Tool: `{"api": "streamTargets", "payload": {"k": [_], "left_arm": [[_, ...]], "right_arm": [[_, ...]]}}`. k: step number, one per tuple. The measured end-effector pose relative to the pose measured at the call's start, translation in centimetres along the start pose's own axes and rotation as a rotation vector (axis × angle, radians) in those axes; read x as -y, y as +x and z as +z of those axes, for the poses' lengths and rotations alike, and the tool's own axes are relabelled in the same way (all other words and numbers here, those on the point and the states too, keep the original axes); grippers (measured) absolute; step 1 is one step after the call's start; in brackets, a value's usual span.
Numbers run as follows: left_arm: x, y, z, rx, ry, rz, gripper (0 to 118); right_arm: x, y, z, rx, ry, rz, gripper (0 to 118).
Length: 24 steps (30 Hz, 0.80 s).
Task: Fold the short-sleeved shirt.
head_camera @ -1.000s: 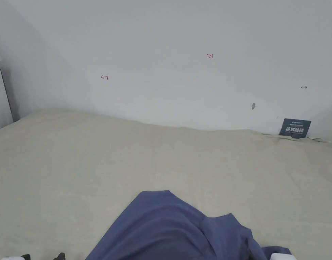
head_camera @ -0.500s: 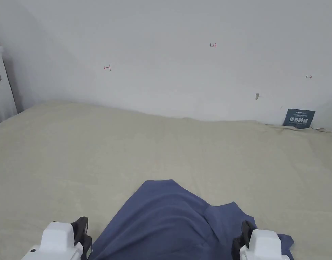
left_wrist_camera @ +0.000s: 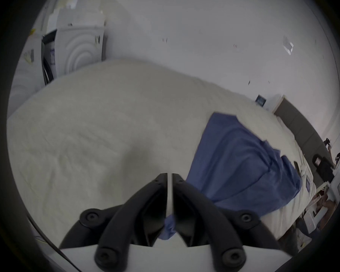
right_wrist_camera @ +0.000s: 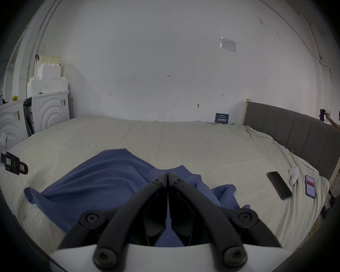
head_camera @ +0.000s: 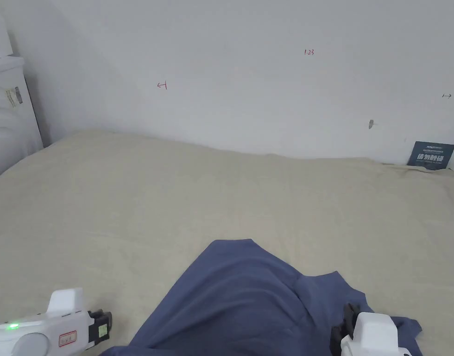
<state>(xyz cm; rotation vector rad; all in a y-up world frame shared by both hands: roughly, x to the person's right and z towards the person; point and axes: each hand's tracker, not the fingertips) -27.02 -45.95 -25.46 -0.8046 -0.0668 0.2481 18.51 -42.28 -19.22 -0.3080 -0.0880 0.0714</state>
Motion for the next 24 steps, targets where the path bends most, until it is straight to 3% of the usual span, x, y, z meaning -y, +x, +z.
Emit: {"api": "streamTargets", "payload": {"k": [1,2,3,8,14,18,24], "left_arm": [[0.2,-0.1,-0.6,-0.004,-0.039,0.003,51],[0.4,-0.2,-1.2,-0.006,-0.082,0.008,64],[0.5,-0.6,-2.0,-0.013,-0.123,0.019,71],[2.2,-0.6,-3.0,-0.066,-0.218,0.052,71],[3.5,1.2,-3.7,-0.145,-0.206,-0.057,72],[4.1,2.7,-3.8,-0.176,-0.229,-0.138,62],[5.6,4.0,-3.7,-0.144,-0.221,-0.204,15]], "right_arm": [[0.2,0.0,-0.2,-0.004,-0.002,0.0,1],[0.3,-0.1,-0.3,-0.005,-0.004,0.003,1],[0.4,-0.2,-0.4,-0.004,-0.007,0.007,1],[1.1,-0.5,-0.7,-0.014,-0.029,0.019,1],[1.6,-0.9,-0.8,-0.027,-0.047,0.029,1],[1.6,-0.9,-0.8,-0.029,-0.054,0.033,1],[1.6,-0.8,-0.6,-0.024,-0.052,0.041,1]]}}
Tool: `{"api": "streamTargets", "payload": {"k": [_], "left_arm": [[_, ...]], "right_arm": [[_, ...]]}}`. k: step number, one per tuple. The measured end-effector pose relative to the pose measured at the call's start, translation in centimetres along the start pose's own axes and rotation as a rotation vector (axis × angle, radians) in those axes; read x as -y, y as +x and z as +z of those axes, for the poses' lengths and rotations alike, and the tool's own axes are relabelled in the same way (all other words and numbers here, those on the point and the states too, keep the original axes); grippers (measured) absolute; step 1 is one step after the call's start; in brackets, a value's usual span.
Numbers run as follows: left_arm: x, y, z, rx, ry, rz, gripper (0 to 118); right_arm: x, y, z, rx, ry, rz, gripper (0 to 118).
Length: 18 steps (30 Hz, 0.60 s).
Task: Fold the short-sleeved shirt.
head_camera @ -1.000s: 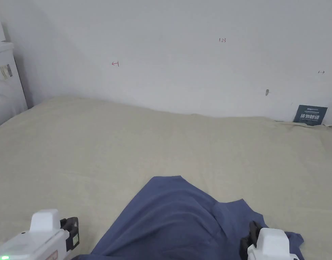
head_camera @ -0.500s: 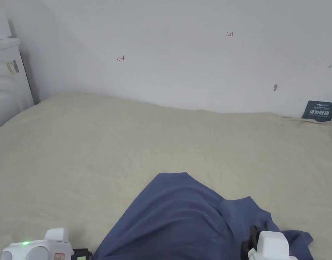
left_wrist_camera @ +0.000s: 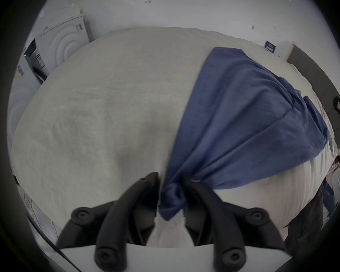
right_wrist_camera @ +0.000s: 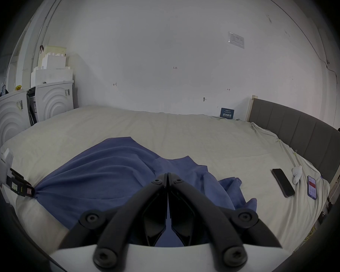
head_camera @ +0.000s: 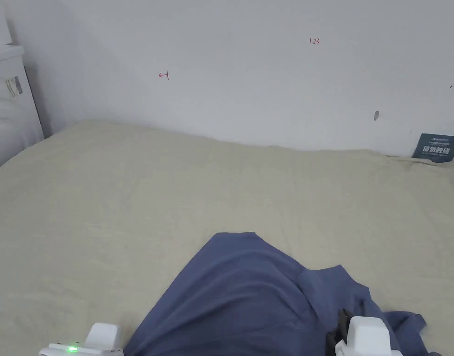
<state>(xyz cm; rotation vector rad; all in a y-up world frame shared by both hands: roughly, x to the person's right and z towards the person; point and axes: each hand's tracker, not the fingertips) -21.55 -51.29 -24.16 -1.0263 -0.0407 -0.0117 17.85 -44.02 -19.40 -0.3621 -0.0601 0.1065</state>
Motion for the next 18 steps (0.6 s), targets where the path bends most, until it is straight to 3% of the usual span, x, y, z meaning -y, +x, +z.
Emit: {"api": "streamTargets", "payload": {"k": [2,4,7,18], "left_arm": [[0.0,0.2,-0.1,-0.013,0.003,-0.018,4],[0.2,-0.3,0.1,-0.003,0.016,-0.017,0],[0.7,-1.4,1.4,0.051,0.075,0.056,0],[1.9,-2.2,4.0,0.097,0.184,0.096,0]], "right_arm": [[0.0,0.1,0.0,0.001,-0.001,-0.001,1],[0.1,0.2,0.0,0.0,-0.003,-0.007,1],[0.1,0.5,0.1,0.002,-0.006,-0.009,1],[-0.8,5.5,-3.0,0.036,-0.069,-0.033,2]]}}
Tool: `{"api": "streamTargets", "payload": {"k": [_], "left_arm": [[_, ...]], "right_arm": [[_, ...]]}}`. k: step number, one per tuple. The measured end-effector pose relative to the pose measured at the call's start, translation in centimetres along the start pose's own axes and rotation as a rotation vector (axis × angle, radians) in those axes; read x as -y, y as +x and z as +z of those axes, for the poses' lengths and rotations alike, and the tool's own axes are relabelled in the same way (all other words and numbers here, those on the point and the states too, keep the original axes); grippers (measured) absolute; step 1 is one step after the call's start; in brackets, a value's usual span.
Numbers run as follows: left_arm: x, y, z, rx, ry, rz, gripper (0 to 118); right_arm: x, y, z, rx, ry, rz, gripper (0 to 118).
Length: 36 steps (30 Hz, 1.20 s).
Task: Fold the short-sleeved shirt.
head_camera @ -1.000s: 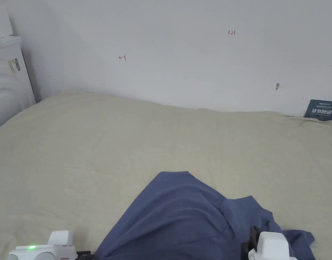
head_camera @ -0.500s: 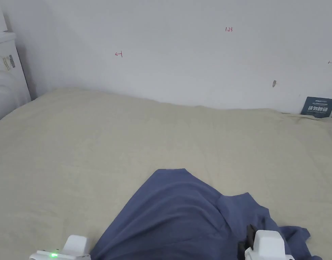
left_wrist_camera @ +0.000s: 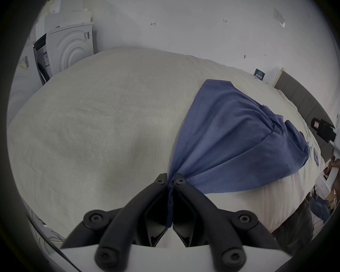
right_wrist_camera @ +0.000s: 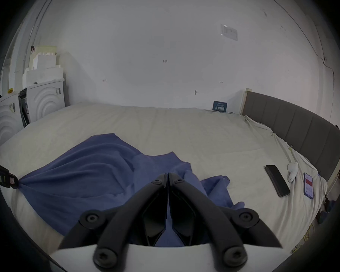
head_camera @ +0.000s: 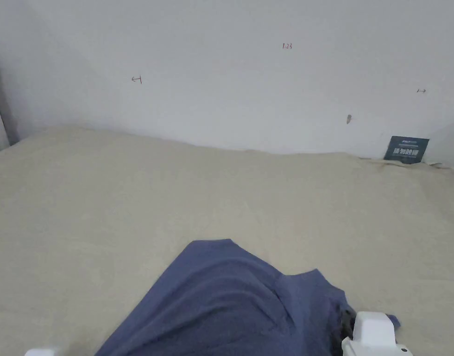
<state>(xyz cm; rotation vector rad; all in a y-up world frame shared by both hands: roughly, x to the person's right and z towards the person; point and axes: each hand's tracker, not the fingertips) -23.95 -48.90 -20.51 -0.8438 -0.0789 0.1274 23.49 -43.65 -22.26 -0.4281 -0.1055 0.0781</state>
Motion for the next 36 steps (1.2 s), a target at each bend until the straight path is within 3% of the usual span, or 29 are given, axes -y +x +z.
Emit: {"api": "streamTargets", "payload": {"k": [3,5,6,7,8,16,18,21,23,25,29,32,36], "left_arm": [[-0.1,0.6,-0.1,-0.014,-0.002,-0.013,0],[-0.3,0.6,-0.2,-0.016,-0.005,-0.01,0],[-0.3,0.6,-0.1,-0.017,-0.007,-0.007,0],[-0.3,0.7,0.0,-0.018,-0.005,-0.001,0],[-0.4,0.7,0.1,-0.018,-0.009,-0.001,0],[-1.0,1.3,0.2,-0.036,-0.01,0.017,0],[-1.6,1.5,0.3,-0.033,-0.002,0.028,0],[-2.7,1.8,0.3,-0.036,0.008,0.02,0],[-3.2,2.0,0.1,-0.038,0.004,0.015,0],[-3.2,2.1,-0.1,-0.038,0.006,0.012,0],[-3.0,2.3,-0.2,-0.044,-0.001,-0.003,0],[-3.0,2.2,0.5,-0.046,0.017,0.005,0],[-3.6,2.0,1.2,-0.043,0.036,-0.004,0]], "right_arm": [[-1.5,1.9,-3.4,-0.018,-0.068,-0.031,5],[-2.8,3.1,-6.3,-0.045,-0.129,-0.031,14],[-3.4,3.4,-7.6,-0.039,-0.142,-0.025,27],[-4.0,4.0,-9.3,-0.043,-0.183,-0.019,52],[-4.7,4.4,-11.1,-0.046,-0.22,-0.019,65],[-4.7,5.5,-21.8,-0.035,-0.517,0.008,67],[-3.4,5.7,-23.2,-0.063,-0.608,-0.026,66],[-2.1,5.6,-23.6,-0.087,-0.635,-0.051,43],[-2.3,5.3,-23.0,-0.092,-0.603,-0.054,1],[-2.4,5.3,-22.7,-0.071,-0.571,-0.022,1],[-2.6,5.9,-21.6,-0.09,-0.548,-0.076,1],[-2.9,5.7,-20.4,-0.082,-0.49,-0.058,1],[-4.4,5.7,-16.9,-0.061,-0.33,-0.028,1]]}}
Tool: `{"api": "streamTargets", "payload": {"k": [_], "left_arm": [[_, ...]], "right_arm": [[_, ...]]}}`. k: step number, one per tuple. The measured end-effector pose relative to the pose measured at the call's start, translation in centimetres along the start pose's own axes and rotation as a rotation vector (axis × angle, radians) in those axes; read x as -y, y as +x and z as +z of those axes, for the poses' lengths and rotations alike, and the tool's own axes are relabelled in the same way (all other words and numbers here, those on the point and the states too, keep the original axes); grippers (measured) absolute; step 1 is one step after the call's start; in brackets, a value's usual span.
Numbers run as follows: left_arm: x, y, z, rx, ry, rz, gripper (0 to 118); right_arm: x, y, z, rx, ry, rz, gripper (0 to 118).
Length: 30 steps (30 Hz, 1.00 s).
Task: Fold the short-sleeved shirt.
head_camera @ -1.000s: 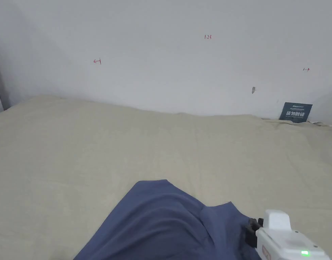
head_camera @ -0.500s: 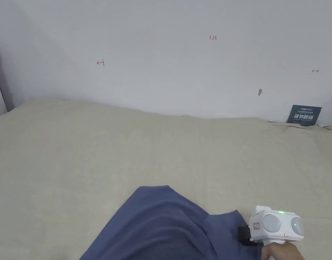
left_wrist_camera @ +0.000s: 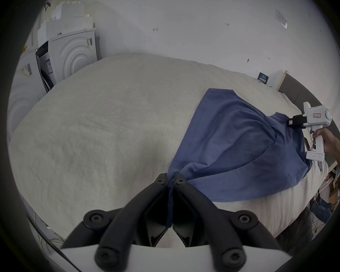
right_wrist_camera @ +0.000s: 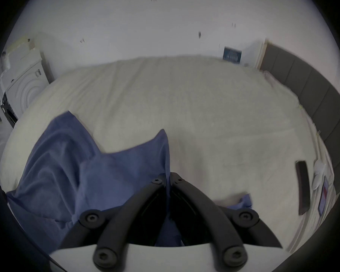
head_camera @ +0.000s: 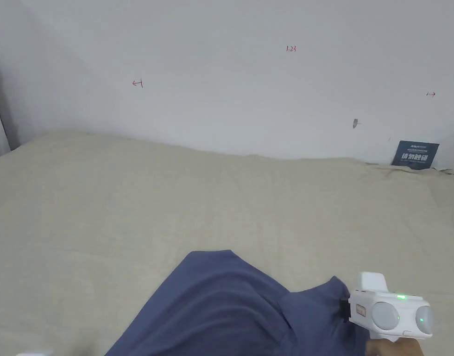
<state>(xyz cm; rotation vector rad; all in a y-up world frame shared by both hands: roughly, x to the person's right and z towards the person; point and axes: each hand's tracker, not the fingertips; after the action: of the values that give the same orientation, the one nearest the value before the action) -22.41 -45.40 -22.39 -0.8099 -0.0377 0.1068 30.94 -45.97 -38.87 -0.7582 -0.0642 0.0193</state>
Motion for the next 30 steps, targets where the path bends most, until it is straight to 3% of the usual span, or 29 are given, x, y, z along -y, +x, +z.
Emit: {"api": "streamTargets", "payload": {"k": [13,19,30], "left_arm": [[-5.0,0.5,1.7,0.027,0.122,-0.024,0],[-13.4,0.6,3.6,0.027,0.255,-0.065,0],[-28.7,1.9,6.6,-0.014,0.379,-0.116,0]], "right_arm": [[-2.2,0.4,10.3,0.001,0.259,-0.021,0],[-6.9,1.5,14.2,0.034,0.393,-0.047,0],[-17.2,0.4,18.5,0.107,0.547,0.054,0]]}}
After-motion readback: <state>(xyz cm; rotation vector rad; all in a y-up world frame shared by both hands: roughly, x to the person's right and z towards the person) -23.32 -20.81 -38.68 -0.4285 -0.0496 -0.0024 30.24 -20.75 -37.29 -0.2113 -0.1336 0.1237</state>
